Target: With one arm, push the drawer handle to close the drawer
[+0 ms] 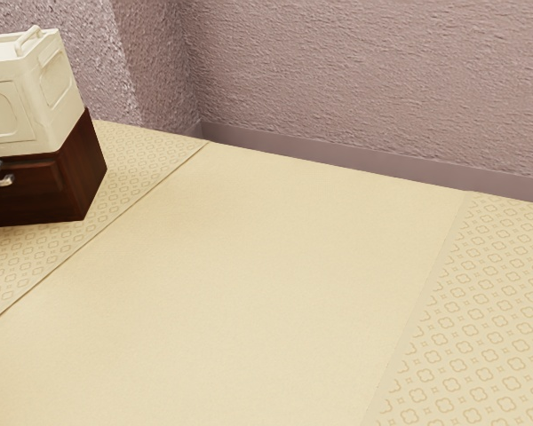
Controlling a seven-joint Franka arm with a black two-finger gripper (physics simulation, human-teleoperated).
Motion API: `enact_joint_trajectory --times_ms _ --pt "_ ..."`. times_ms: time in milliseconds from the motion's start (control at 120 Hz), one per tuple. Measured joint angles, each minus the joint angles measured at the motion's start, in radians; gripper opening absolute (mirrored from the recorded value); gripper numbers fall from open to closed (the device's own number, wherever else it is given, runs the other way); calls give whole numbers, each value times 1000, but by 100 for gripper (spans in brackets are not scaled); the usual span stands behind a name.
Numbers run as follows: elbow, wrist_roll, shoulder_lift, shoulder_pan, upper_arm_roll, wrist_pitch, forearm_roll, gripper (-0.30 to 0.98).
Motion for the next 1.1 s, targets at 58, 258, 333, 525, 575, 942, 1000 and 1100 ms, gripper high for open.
enact_joint_trajectory --times_ms 58,258,333,525,575,942,1000,1100 --pt "9 -2 5 -4 0 -1 -4 -10" --pt "49 -8 30 -7 0 -6 -13 -10" --pt "68 -10 42 -11 0 -8 -16 -10" --pt "94 -16 60 -16 1 -12 -20 -10" --pt "102 -17 64 -17 0 -12 -21 -10" --pt "157 -26 98 -18 2 -16 -35 -10" --pt "165 -28 104 -16 3 -16 -33 -10" --pt "169 -30 108 -15 4 -17 -33 -11"
